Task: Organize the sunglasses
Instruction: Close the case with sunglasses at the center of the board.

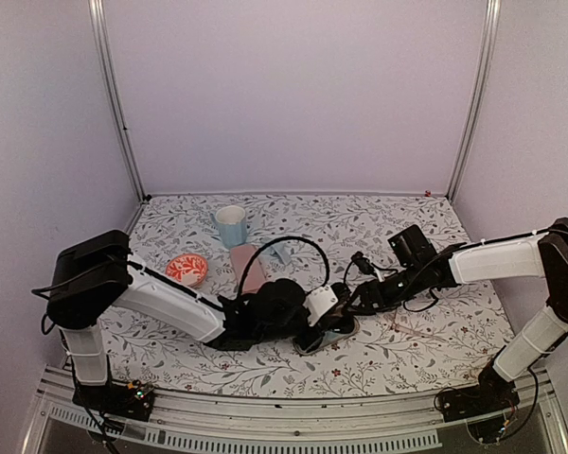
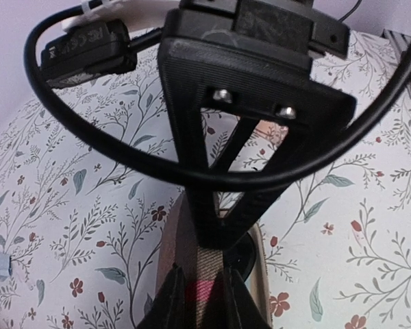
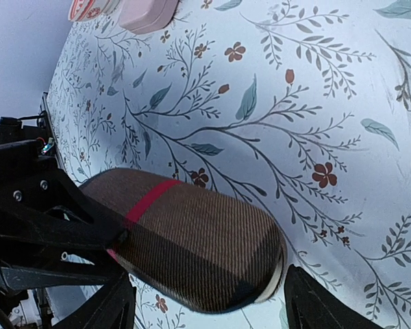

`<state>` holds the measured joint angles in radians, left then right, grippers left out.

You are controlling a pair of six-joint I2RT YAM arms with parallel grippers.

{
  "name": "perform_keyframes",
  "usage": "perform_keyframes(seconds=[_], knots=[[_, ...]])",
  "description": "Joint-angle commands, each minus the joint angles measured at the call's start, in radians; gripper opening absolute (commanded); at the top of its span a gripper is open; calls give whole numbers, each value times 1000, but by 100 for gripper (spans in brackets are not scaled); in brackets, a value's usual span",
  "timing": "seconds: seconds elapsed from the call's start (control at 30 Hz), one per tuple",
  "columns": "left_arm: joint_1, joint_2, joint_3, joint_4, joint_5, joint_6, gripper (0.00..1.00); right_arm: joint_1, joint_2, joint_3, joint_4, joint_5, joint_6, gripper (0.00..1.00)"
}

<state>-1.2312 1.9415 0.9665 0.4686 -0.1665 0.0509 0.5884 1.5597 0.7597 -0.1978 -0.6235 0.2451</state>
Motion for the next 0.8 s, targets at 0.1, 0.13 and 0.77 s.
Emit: perform_keyframes(seconds=[0.1, 0.13, 0.77], knots=[[-96, 114, -50, -312, 248, -51, 17, -1, -14, -38, 75, -32, 63, 75], [-98, 113, -51, -312, 251, -53, 18, 0, -12, -46, 81, -32, 69, 74], [-132, 92, -33, -365, 187, -69, 36, 93, -84, -164, 107, 107, 156, 67]])
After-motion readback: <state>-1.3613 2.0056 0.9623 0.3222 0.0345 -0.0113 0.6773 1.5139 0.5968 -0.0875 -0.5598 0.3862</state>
